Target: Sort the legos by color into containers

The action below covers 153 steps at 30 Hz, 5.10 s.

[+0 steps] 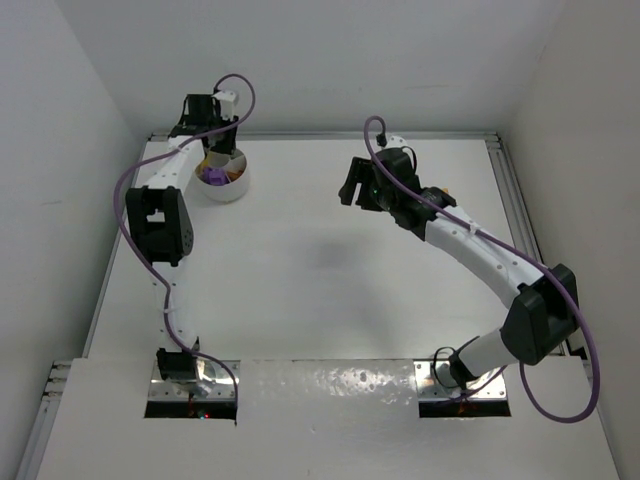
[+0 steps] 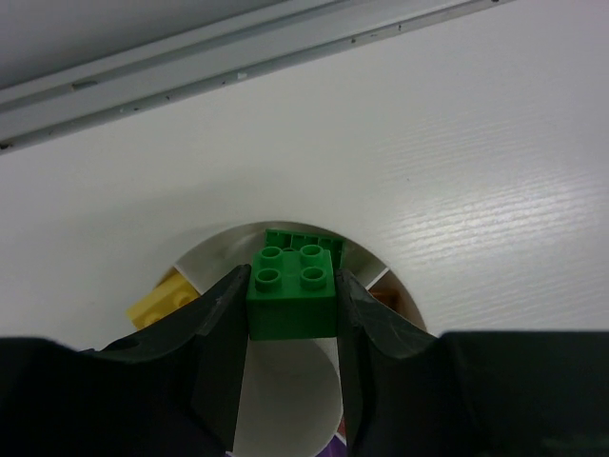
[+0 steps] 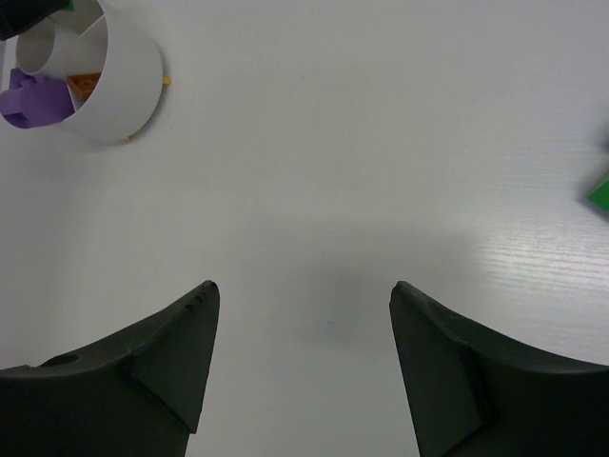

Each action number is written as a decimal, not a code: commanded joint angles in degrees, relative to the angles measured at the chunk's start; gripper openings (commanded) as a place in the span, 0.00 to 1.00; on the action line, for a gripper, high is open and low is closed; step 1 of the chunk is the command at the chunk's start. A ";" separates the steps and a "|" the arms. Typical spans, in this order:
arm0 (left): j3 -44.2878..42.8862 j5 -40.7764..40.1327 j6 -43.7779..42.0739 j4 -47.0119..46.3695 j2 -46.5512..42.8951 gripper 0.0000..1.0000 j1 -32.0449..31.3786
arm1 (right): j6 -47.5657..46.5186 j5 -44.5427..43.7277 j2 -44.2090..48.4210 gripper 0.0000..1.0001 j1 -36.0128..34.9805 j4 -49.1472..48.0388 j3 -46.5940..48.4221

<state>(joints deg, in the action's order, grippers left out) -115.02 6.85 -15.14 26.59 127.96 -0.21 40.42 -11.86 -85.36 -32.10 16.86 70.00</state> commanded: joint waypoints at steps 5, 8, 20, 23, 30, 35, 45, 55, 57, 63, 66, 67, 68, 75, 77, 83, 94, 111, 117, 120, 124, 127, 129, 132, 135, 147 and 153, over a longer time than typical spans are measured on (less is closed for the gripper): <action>-0.20 1.07 -0.77 -3.74 1.76 0.00 0.12 | -0.52 -0.71 0.72 0.71 0.10 1.24 0.32; 0.15 -0.60 -0.60 -3.56 1.85 0.00 0.12 | -0.70 -1.15 1.07 0.71 0.10 1.33 0.49; 0.59 -0.87 1.51 -5.67 -0.08 0.46 0.12 | -1.75 -1.50 0.99 0.71 0.10 1.68 1.28; 0.50 -1.31 1.60 -5.85 -0.43 0.49 0.12 | -1.84 -1.59 1.07 0.71 0.10 1.77 1.19; -0.46 -1.32 2.30 -6.20 -1.22 0.50 0.12 | -2.98 -2.82 1.43 0.71 0.10 1.86 1.37; -3.80 1.93 4.58 -6.11 -4.99 0.50 0.12 | -5.01 -5.73 -1.12 0.31 6.85 10.99 5.06; 2.95 13.00 4.68 1.96 -16.77 0.50 0.12 | -13.62 -10.90 -10.25 0.57 22.15 22.33 11.65; 11.14 15.04 2.74 7.51 -24.16 0.50 0.03 | -27.93 -12.31 -19.13 0.67 27.53 19.00 12.88; 11.22 14.94 2.74 7.86 -24.42 0.50 0.03 | -30.75 -12.14 -20.01 0.70 27.53 17.68 12.36; 10.96 15.38 3.80 8.04 -24.34 0.50 0.03 | -35.06 -13.63 -25.64 0.68 27.79 13.99 14.81; 10.87 15.56 4.06 7.95 -24.34 0.50 0.03 | -36.29 -14.42 -28.62 0.65 27.96 13.29 16.92; 10.87 15.39 4.06 8.04 -24.51 0.50 0.03 | -36.82 -14.42 -29.15 0.64 28.14 12.24 17.45; 10.87 15.38 4.06 8.13 -24.60 0.50 0.03 | -36.99 -14.51 -30.38 0.63 28.23 11.71 17.72; 10.87 15.21 3.54 8.65 -25.22 0.50 0.03 | -36.38 -12.67 -35.22 0.52 28.58 12.75 22.11; 10.87 15.21 3.36 8.83 -25.48 0.50 0.03 | -35.59 -13.19 -35.40 0.44 28.58 12.67 21.94; 10.35 17.23 2.22 9.88 -26.01 0.51 0.03 | -35.24 -15.03 -34.52 0.13 28.84 12.32 20.09; 8.33 24.61 -4.19 14.63 -26.54 0.56 -3.04 | -31.20 -16.88 -17.24 0.00 29.11 10.91 10.87; 45.20 39.21 -23.46 -11.88 -48.23 0.83 -22.53 | -14.34 -0.82 0.90 0.00 4.17 11.36 6.20; 54.19 29.91 -12.82 -25.36 -53.33 0.90 -25.98 | -2.29 12.90 0.37 0.00 1.51 -0.66 3.93; 61.91 29.71 -14.56 -31.81 -59.20 0.89 -25.46 | 1.05 15.63 0.55 0.00 1.51 -3.67 4.44; 73.35 28.05 -10.72 -47.57 -63.80 0.92 -25.54 | 4.48 22.74 0.11 0.00 1.42 -6.84 4.97; 73.45 23.93 -11.13 -52.85 -62.75 0.92 -25.54 | 5.72 26.17 0.37 0.00 0.99 -7.28 5.94; 73.80 23.21 -12.45 -54.97 -62.31 0.92 -25.54 | 5.98 28.11 0.90 0.00 0.72 -7.63 6.03; 72.40 25.14 -15.45 -54.36 -61.25 0.92 -25.54 | 6.42 29.08 1.86 0.00 0.46 -8.25 5.85; 71.52 24.96 -14.13 -54.89 -60.11 0.90 -25.02 | 6.33 29.17 2.48 0.00 0.02 -7.99 5.59; 66.51 36.64 -16.77 -47.60 -56.68 0.59 -23.70 | 5.98 30.31 4.06 0.00 -0.42 -8.69 5.06; 65.01 38.68 -17.29 -44.52 -56.51 0.24 -23.70 | 5.81 29.79 4.15 0.00 -0.42 -9.04 4.54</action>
<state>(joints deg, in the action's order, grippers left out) -47.59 41.41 -31.33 -18.44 71.53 -23.90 46.00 17.17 -82.87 -32.03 11.53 73.73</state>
